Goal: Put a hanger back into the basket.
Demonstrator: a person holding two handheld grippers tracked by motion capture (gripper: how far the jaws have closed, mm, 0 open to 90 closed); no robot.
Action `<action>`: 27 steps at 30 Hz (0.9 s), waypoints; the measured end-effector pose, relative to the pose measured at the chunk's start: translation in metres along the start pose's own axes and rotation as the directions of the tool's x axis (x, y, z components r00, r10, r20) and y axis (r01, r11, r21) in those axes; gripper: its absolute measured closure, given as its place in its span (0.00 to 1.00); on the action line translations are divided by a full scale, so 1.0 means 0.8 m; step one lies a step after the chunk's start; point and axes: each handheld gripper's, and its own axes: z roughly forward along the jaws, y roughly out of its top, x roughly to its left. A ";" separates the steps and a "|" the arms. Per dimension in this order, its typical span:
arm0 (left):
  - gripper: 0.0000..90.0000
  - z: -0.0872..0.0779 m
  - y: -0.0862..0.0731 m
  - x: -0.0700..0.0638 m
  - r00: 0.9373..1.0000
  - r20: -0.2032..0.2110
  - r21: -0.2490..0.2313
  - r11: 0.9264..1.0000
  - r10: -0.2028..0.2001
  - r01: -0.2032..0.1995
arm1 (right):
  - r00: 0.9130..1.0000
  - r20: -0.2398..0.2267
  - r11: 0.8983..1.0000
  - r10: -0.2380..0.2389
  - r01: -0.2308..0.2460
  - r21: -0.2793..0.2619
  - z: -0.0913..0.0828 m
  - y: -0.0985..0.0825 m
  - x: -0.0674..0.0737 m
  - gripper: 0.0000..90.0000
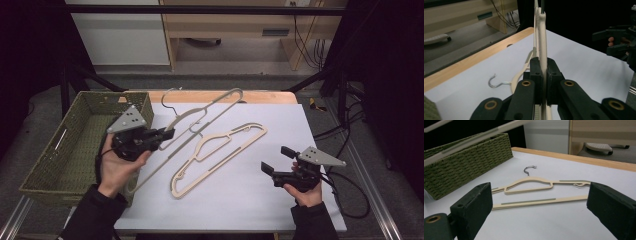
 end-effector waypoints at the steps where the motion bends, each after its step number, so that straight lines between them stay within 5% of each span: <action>1: 0.95 -0.004 0.001 0.005 1.000 -0.003 -0.001 1.000 0.000 0.000 | 1.000 0.004 1.000 0.002 -0.002 -0.002 -0.001 -0.001 -0.002 0.08; 9: 0.95 -0.038 0.001 0.058 0.998 -0.047 -0.034 0.999 0.036 -0.038 | 1.000 0.011 1.000 0.010 -0.010 0.003 -0.004 -0.003 -0.005 0.07; 19: 0.95 -0.069 -0.026 0.114 0.985 -0.153 0.045 0.997 0.074 -0.068 | 1.000 0.009 1.000 0.002 -0.002 0.017 -0.001 -0.004 -0.005 0.07; 27: 0.95 -0.091 -0.053 0.152 0.979 -0.198 0.081 0.996 0.050 -0.034 | 1.000 0.006 1.000 0.000 0.000 0.017 0.000 -0.004 -0.005 0.06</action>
